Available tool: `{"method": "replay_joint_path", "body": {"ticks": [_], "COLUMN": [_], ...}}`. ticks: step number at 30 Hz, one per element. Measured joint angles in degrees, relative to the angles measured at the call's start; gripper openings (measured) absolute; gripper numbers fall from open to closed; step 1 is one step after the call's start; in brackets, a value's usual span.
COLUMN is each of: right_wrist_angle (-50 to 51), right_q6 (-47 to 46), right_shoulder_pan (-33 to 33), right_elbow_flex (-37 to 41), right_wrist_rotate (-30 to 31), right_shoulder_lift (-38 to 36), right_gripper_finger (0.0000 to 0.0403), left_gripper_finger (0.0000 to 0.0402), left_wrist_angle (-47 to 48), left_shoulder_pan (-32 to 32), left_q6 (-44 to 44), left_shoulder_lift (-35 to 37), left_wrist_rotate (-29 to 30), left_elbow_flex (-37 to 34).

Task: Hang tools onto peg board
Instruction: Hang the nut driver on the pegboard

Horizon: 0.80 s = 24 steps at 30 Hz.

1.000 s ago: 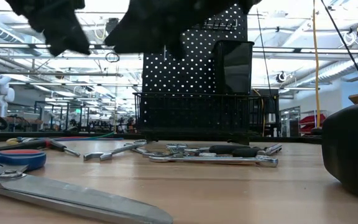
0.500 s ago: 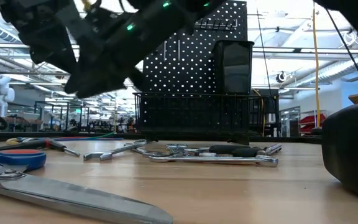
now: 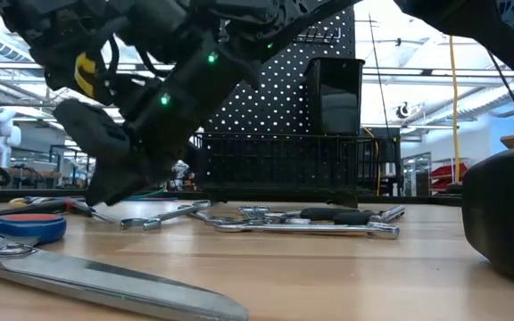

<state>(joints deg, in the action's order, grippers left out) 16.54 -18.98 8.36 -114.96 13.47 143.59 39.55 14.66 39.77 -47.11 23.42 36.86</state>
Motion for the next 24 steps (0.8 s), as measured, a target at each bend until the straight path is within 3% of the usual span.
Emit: {"method": "replay_joint_path", "body": {"ticks": [24], "right_wrist_angle": [-2.3], "right_q6": [0.1], "right_shoulder_pan": [1.9], "right_elbow_flex": [-0.3], "right_wrist_rotate": [3.7], "right_shoulder_lift": [3.0], "right_gripper_finger": [0.0108], "left_gripper_finger": [0.0107], "left_wrist_angle": [0.0], "left_shoulder_pan": [0.0], "left_q6": [0.3], "left_shoulder_lift": [0.0], "left_wrist_rotate": [0.9], "left_elbow_flex": [-0.1]}}
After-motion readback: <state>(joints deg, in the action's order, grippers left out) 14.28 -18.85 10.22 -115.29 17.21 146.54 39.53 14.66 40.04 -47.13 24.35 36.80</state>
